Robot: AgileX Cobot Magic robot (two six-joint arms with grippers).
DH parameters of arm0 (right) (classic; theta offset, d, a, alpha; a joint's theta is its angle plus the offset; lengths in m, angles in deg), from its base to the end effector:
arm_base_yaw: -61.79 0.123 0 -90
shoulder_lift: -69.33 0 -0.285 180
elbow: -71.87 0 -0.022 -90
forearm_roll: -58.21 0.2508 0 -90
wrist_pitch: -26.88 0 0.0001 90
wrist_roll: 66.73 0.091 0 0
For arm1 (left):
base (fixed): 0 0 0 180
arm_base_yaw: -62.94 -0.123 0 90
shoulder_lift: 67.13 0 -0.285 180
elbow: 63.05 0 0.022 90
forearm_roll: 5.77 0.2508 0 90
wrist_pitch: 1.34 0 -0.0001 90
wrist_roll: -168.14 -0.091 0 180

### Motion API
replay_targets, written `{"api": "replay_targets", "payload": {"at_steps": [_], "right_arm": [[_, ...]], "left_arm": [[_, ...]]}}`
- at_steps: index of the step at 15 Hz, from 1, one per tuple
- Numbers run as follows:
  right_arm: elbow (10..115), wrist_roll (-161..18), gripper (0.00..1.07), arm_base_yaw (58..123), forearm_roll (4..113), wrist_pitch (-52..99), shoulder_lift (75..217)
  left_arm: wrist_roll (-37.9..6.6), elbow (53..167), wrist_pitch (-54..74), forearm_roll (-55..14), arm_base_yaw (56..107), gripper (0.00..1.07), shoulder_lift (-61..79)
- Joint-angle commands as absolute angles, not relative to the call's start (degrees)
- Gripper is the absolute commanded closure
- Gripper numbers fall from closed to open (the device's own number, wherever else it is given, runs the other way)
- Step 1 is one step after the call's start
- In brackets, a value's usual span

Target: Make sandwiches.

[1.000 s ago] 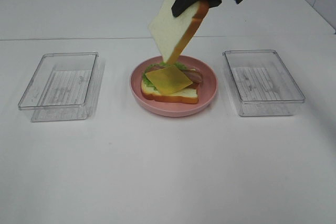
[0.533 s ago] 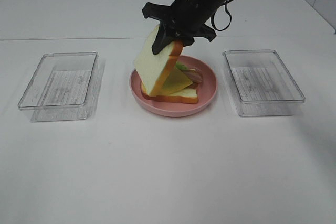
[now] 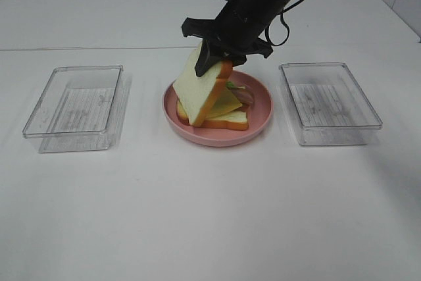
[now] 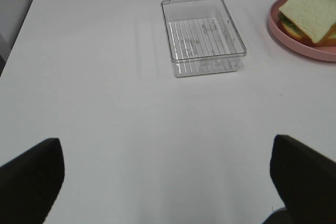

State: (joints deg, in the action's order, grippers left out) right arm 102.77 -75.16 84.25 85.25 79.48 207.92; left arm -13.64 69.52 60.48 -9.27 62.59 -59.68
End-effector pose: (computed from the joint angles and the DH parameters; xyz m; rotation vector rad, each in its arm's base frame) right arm 0.4425 0.2185 0.1781 -0.4360 2.7511 0.6532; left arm -0.0089 -0.0050 0.2814 0.0298 2.0354 -0.0496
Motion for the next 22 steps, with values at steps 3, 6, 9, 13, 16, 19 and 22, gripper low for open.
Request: {"api": "replay_targets", "payload": {"at_steps": [3,6,9,13,16,19,22], "right_arm": [[102.77,-73.89,0.16,84.37,80.10,81.71,207.98],[103.17,-76.47,0.16,84.37,70.47,83.03,204.83],[105.80,-75.56,0.16,84.37,62.97,83.66,198.87],[106.89,-72.86,0.16,84.37,57.87,92.37,189.87],[106.15,-67.59,0.16,84.37,50.30,103.03,185.35],[98.30,-66.10,0.16,84.37,50.36,103.03,179.96],[79.96,-62.89,0.16,84.37,52.94,101.71,169.42]], "left_arm": [[-13.75,69.41,60.25,-9.79,62.48,0.06,-60.43],[-13.75,69.41,60.25,-9.79,62.48,0.06,-60.43],[-13.75,69.41,60.25,-9.79,62.48,0.06,-60.43],[-13.75,69.41,60.25,-9.79,62.48,0.06,-60.43],[-13.75,69.41,60.25,-9.79,62.48,0.06,-60.43],[-13.75,69.41,60.25,-9.79,62.48,0.06,-60.43],[-13.75,69.41,60.25,-9.79,62.48,0.06,-60.43]]}}
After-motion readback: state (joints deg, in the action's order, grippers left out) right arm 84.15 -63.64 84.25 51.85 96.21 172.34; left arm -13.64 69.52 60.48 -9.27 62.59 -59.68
